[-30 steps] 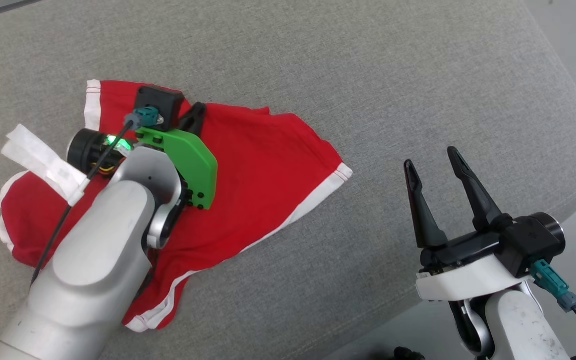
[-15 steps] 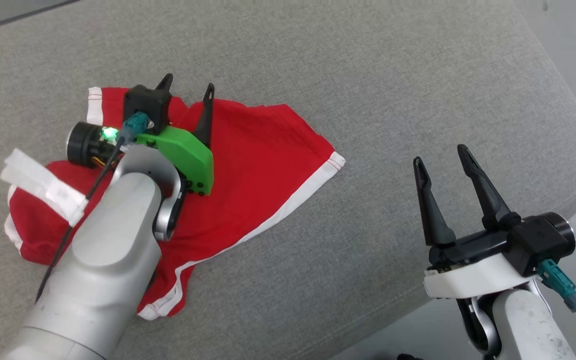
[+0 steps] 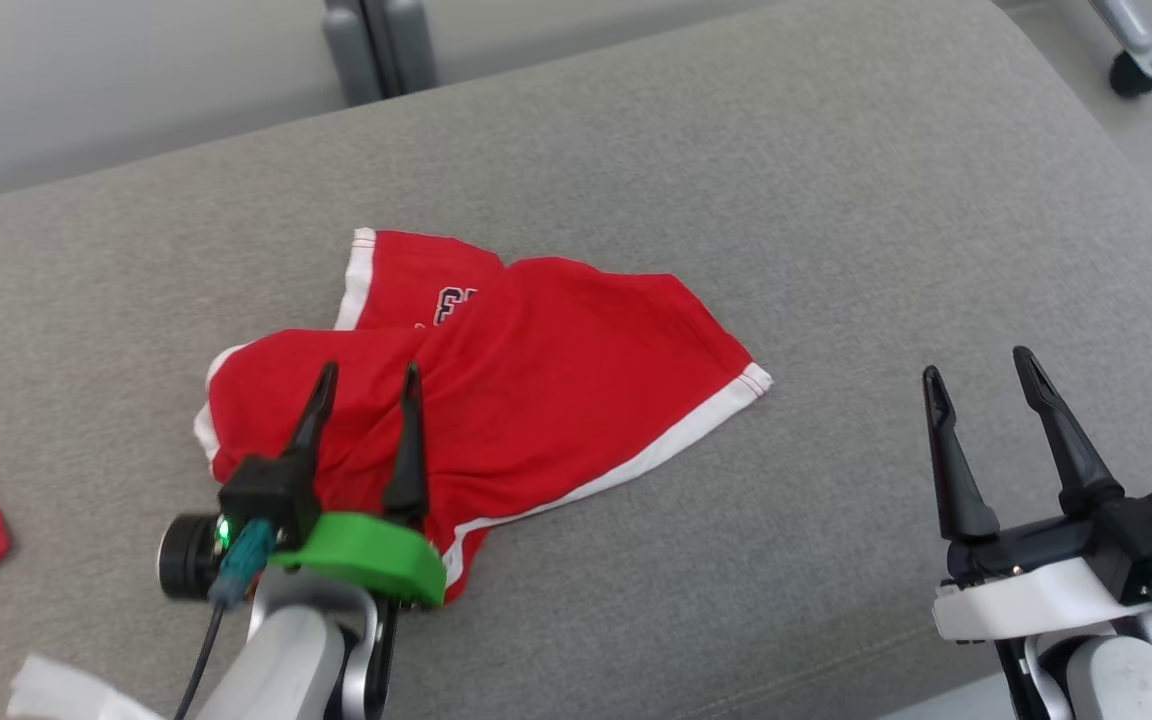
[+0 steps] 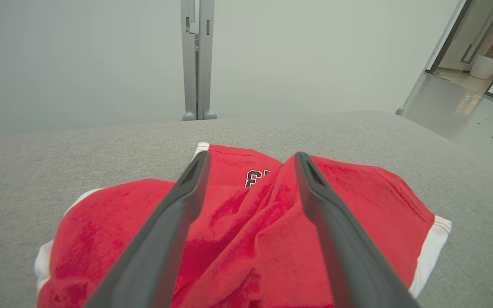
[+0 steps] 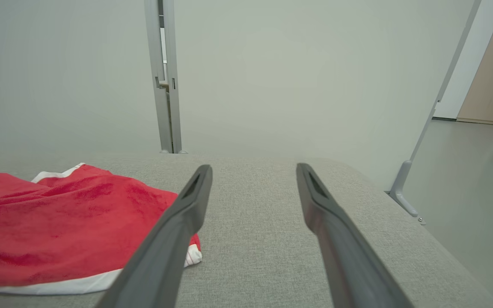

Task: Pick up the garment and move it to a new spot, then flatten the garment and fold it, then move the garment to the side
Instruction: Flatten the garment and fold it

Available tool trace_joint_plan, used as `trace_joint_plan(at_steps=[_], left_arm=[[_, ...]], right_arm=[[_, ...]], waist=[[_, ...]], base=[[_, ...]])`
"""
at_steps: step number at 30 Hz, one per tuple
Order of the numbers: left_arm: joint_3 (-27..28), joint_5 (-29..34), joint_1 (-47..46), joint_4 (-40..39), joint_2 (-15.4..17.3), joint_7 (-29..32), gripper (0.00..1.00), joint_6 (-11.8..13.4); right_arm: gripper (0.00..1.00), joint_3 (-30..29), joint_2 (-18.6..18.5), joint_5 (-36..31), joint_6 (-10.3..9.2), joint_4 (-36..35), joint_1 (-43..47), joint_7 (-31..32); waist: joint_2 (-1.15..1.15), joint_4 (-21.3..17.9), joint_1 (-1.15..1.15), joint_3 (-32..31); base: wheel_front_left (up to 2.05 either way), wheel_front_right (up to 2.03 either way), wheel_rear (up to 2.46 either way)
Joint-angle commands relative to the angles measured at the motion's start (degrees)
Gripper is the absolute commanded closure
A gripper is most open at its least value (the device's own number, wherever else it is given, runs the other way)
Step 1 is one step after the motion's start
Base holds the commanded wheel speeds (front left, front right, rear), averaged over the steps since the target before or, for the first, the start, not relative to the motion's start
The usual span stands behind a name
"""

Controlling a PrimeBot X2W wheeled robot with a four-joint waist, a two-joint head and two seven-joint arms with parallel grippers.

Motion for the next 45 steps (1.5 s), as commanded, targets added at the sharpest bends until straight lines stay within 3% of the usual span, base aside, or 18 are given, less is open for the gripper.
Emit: trace_joint_plan(at_steps=[1, 5, 10, 16, 24, 30, 39, 45], left_arm=[[1.1, 0.8, 4.0, -1.7, 0.4, -0.1, 0.00, 0.6], [4.7, 3.5, 13.0, -6.2, 0.7, -0.1, 0.00, 1.2], [9.7, 7.0, 21.9, -9.7, -0.1, -0.1, 0.00, -0.4], [16.3, 11.3, 29.4, -11.4, -2.8, -0.1, 0.00, -5.9], [22.1, 14.8, 31.4, -10.9, -6.0, -0.1, 0.00, -13.3], [25.1, 16.7, 31.5, -11.1, -7.5, -0.1, 0.00, -15.9], [26.8, 17.7, 30.7, -10.7, -8.0, -0.1, 0.00, -17.1], [23.4, 15.3, 28.8, -7.9, -8.1, 1.4, 0.00, -14.1]], right_arm=[[0.00, -0.7, -0.3, -0.4, -0.10, 0.2, 1.3, -0.2], [0.00, -1.8, 0.1, 0.0, -0.09, 1.9, 3.3, -0.2], [0.00, -3.0, 0.8, -0.8, -0.09, 6.5, 5.2, -0.2], [0.00, -1.8, 0.6, -1.9, -0.10, 10.7, 6.0, -0.2], [0.00, -2.7, 1.3, -2.4, -0.10, 11.9, 6.2, -0.2], [0.00, -2.7, 1.9, -2.6, -0.09, 12.7, 5.3, -0.2], [0.00, -3.6, 2.4, -1.5, -0.10, 13.1, 4.4, -0.2], [0.00, -4.0, 2.1, -0.9, -0.09, 16.2, -0.5, -0.1]], waist=[[0.00, 7.3, 0.00, -6.5], [0.00, 10.0, 0.00, -8.5], [0.00, 12.4, 0.00, -10.3], [0.00, 13.8, 0.00, -11.7], [0.00, 14.1, 0.00, -12.3], [0.00, 13.1, 0.00, -12.1], [0.00, 12.1, 0.00, -11.6], [0.00, 11.2, 0.00, -10.7]], base=[[0.00, 0.00, 0.00], [0.00, 0.00, 0.00], [0.00, 0.00, 0.00], [0.00, 0.00, 0.00], [0.00, 0.00, 0.00], [0.00, 0.00, 0.00], [0.00, 0.00, 0.00], [0.00, 0.00, 0.00]])
